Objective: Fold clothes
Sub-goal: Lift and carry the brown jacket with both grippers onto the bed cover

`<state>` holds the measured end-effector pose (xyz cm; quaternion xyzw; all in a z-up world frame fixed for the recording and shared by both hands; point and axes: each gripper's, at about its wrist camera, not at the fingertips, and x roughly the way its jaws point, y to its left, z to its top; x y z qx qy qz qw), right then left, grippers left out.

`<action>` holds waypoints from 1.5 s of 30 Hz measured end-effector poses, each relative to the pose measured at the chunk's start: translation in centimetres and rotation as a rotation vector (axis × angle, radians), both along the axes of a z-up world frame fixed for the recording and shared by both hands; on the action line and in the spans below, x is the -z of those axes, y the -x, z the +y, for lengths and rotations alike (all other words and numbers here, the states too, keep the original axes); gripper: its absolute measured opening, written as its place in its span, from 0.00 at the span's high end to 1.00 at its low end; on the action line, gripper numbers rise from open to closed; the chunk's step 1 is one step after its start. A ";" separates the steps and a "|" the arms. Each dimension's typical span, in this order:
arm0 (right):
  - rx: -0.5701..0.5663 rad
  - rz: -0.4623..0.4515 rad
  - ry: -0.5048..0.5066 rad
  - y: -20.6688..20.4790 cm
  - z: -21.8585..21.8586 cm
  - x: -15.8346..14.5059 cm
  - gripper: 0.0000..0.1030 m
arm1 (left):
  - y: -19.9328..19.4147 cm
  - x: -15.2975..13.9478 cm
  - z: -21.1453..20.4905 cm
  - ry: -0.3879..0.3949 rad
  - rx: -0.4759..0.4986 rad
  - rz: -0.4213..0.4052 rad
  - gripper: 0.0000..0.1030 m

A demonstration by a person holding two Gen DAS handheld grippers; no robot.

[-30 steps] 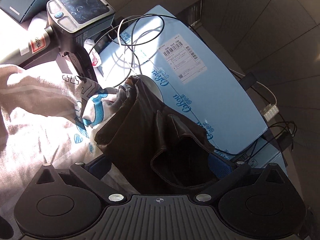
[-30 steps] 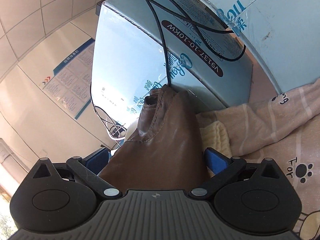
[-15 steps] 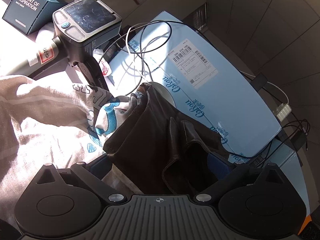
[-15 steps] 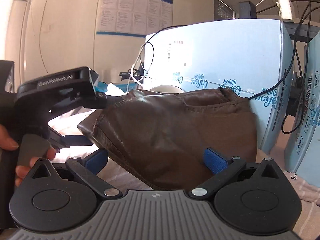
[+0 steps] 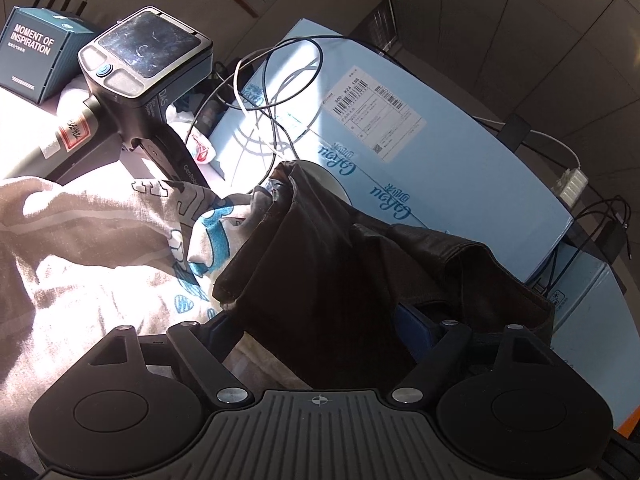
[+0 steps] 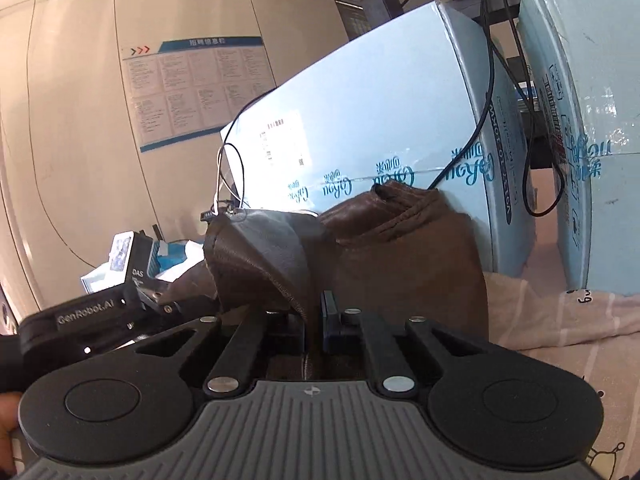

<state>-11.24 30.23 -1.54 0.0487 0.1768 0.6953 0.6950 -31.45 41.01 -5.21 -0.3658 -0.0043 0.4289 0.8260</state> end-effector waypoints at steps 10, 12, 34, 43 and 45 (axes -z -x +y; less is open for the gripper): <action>-0.025 0.295 -0.367 -3.2 -8.6 -8.3 0.95 | 1.0 -0.3 -0.5 -0.046 -0.063 0.024 0.75; -0.037 0.302 -0.387 -3.3 -9.6 -9.6 0.95 | 1.3 -1.1 -1.8 -0.136 -0.100 0.039 0.84; 0.425 0.154 -0.290 -11.6 -34.7 -7.5 0.96 | -11.7 -2.1 -19.3 -0.439 0.443 0.185 0.89; 0.639 0.300 -0.127 -15.1 -42.8 0.0 0.92 | -12.8 -0.6 -21.0 -0.307 0.564 0.280 0.73; 0.677 0.346 -0.079 -16.1 -43.4 1.2 0.86 | -12.8 -0.2 -20.4 -0.244 0.587 0.275 0.59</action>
